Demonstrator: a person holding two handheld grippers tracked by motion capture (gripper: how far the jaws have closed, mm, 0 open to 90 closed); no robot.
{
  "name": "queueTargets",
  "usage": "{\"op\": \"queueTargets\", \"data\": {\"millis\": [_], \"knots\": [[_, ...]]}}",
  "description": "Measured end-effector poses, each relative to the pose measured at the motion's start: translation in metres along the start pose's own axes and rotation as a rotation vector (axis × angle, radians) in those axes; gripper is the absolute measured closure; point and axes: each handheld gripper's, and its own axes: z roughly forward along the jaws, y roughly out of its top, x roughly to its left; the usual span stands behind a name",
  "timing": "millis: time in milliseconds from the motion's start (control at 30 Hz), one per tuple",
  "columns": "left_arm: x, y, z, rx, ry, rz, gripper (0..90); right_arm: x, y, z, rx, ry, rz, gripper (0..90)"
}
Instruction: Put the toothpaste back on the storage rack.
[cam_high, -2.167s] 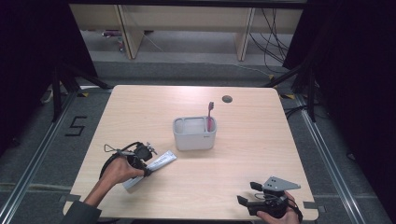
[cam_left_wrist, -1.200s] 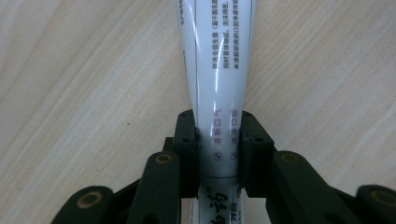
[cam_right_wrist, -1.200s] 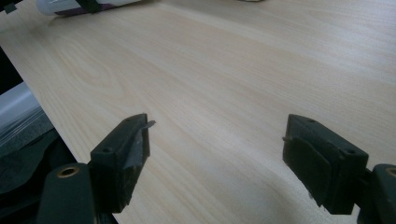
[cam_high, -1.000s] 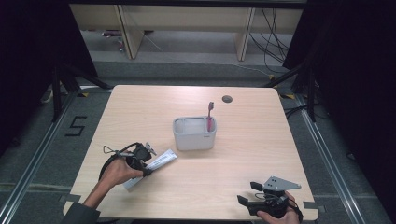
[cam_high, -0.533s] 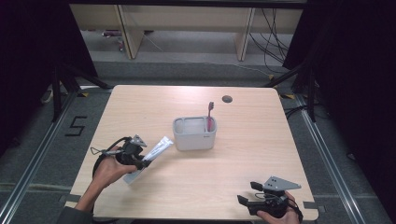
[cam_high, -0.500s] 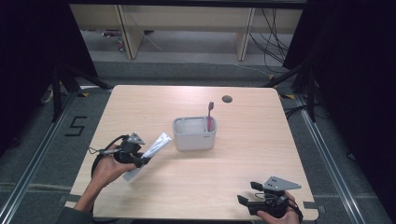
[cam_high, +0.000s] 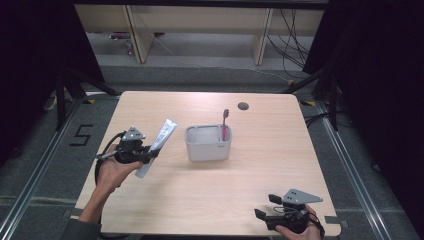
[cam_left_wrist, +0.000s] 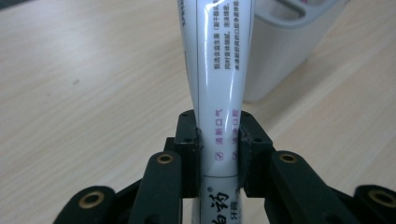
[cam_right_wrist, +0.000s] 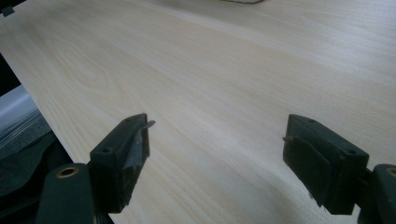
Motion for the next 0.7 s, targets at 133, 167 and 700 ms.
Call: {"op": "queueTargets", "data": {"millis": [133,167,700], "knots": [[-0.002,0.006,0.001,-0.05,-0.001,-0.021,72.8,0.0,0.0,0.0,0.002,0.001,0.003,23.5],[-0.003,0.009,0.001,-0.068,0.006,-0.029,72.8,0.0,0.0,0.0,0.0,0.001,0.0,23.5],[-0.021,0.053,0.012,-0.28,0.006,-0.071,72.8,-0.001,0.0,-0.001,0.003,0.002,-0.002,23.5]]}}
